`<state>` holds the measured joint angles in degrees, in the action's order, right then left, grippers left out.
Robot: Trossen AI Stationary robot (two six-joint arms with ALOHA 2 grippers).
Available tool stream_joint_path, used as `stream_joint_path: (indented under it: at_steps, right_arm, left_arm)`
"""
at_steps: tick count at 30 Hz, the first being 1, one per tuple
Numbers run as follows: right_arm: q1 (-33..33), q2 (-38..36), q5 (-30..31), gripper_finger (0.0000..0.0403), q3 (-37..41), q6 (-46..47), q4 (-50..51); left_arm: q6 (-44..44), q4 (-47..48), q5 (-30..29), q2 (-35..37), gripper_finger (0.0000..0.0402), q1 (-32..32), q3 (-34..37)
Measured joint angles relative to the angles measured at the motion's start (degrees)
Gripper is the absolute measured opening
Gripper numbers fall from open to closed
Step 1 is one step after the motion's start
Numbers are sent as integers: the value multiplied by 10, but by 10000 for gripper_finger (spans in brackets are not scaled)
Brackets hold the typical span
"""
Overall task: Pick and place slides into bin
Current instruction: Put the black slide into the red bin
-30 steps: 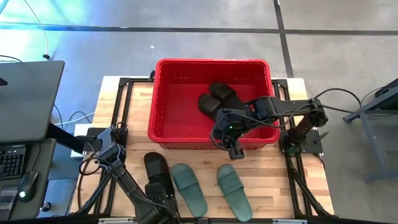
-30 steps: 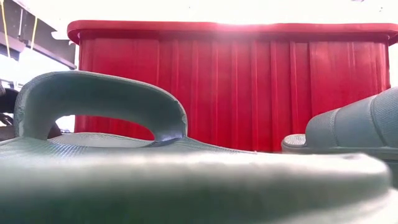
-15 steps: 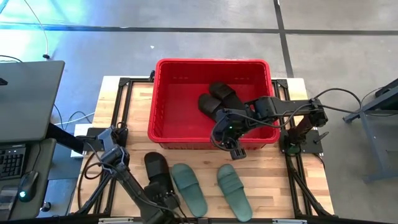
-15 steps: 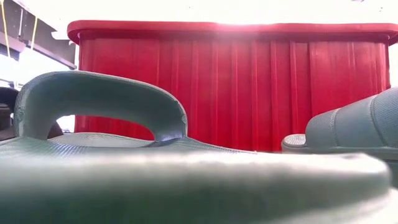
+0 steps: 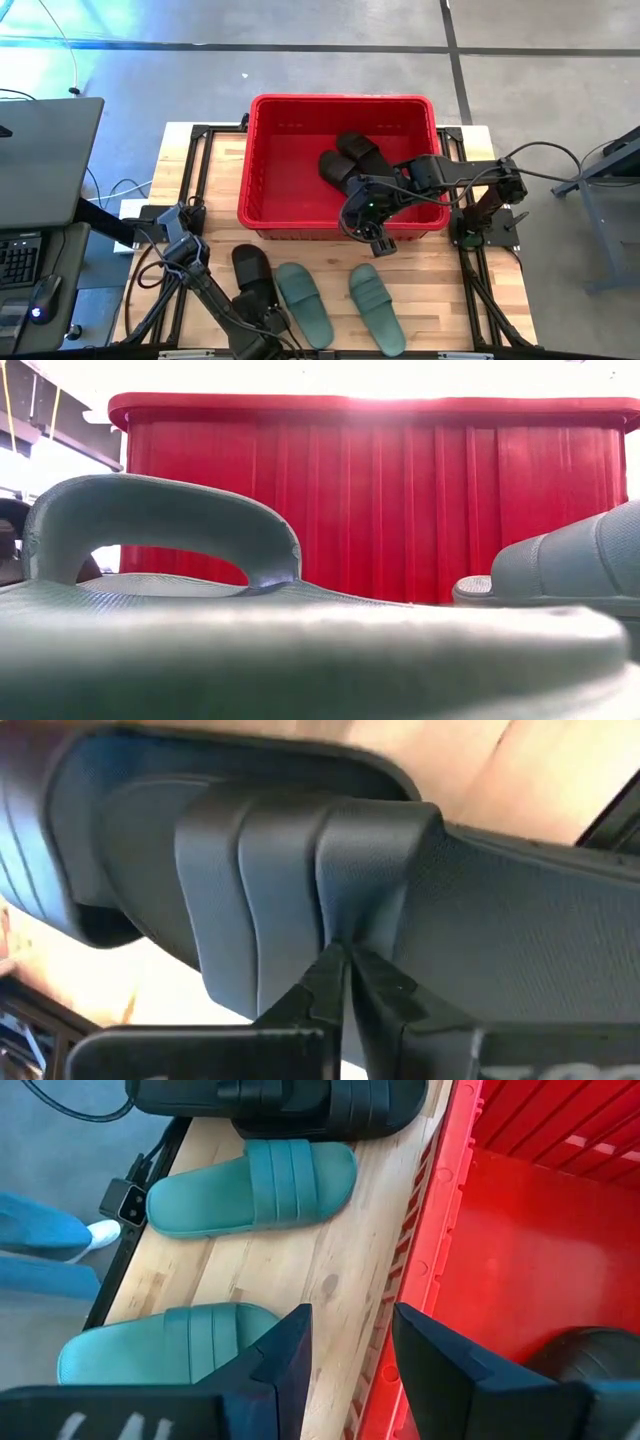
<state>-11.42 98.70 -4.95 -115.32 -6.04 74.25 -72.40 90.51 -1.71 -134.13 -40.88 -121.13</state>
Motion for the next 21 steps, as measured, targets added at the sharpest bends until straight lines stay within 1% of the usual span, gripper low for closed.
stream_joint_path:
  at_steps: [2,5,7,11,14,16,21]
  right_arm:
    - [0,0,0,129,0,1,-1]
    - [0,0,0,129,0,8,-2]
    - [0,0,0,129,0,11,-2]
    - [0,0,0,129,0,11,-4]
    - [0,0,0,129,0,11,-4]
    - [0,0,0,129,0,14,-4]
    - [0,0,0,129,0,28,-3]
  left_arm:
    - [5,0,16,0,2,0,-10]
    - [16,-2,22,-1,11,-1,-35]
    - [32,-6,10,-1,17,-1,-54]
    - [89,-8,-38,-1,30,0,-90]
    - [121,-8,-40,-1,48,4,-100]
    - [125,-6,-31,-1,64,5,-101]
    - [119,-8,34,-1,115,3,-101]
